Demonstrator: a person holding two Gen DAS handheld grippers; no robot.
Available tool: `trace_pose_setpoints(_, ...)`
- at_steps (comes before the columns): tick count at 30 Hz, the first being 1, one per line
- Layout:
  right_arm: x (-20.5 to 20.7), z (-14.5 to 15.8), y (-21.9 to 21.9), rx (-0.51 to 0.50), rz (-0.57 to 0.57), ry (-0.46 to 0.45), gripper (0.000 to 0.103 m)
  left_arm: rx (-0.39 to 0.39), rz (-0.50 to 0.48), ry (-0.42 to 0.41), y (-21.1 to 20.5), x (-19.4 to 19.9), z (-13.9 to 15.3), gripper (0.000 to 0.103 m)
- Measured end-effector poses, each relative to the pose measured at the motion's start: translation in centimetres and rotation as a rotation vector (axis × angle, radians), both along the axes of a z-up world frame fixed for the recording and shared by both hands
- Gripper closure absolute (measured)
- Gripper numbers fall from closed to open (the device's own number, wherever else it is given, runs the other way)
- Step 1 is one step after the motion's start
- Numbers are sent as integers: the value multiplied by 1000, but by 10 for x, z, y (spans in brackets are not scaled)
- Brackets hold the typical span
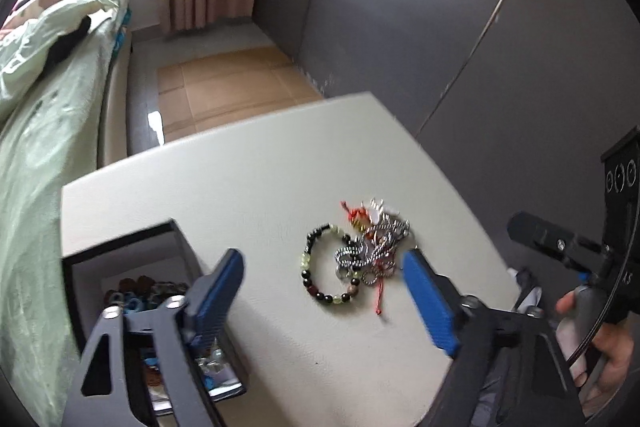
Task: Organize jewelry
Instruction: 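Grasp the black-and-green bead bracelet with the left tool while the right tool moves to the chains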
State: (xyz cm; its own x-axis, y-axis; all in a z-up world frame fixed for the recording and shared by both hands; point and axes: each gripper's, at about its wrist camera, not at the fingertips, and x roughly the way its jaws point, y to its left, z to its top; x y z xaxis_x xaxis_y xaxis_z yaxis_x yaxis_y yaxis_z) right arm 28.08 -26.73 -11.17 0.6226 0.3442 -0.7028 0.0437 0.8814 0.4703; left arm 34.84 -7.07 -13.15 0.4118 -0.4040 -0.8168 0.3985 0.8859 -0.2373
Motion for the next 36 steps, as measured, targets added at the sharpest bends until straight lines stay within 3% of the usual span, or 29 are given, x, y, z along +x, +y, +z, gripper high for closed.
trace_pose_setpoints(1,2,-4,-2,3,-6,9,6,15,-6,12,-4,2,-6,30)
trace_pose_setpoints(3,9,-14,-6,18,-8,43,25,56,-15,24,-11,6,-15,36)
trace_pose_setpoints(8,24,-38,-7,21,-3,124,39,132,-14,78,-19,18,-41,59)
trace_pose_setpoints(11,30,-47,-8,18,0,158,47,174,-24,79,-24,23,-49,61)
trace_pose_setpoints(21,37,-58,-13,64,-18,183,47,289,-68,42,-42,26,-66,66)
trace_pose_setpoints(23,39,-60,-11,65,-8,188,47,279,-84,41,-42,24,-66,80)
trace_pose_setpoints(24,41,-61,-9,65,-1,191,47,279,-85,42,-41,24,-65,96)
trace_pose_setpoints(26,43,-62,-5,75,16,191,47,266,-86,51,-38,25,-65,95)
trace_pose_setpoints(30,45,-63,3,128,57,183,59,225,-87,50,-34,23,-60,95)
trace_pose_setpoints(36,50,-67,12,63,48,205,59,131,-57,1,-18,15,-29,95)
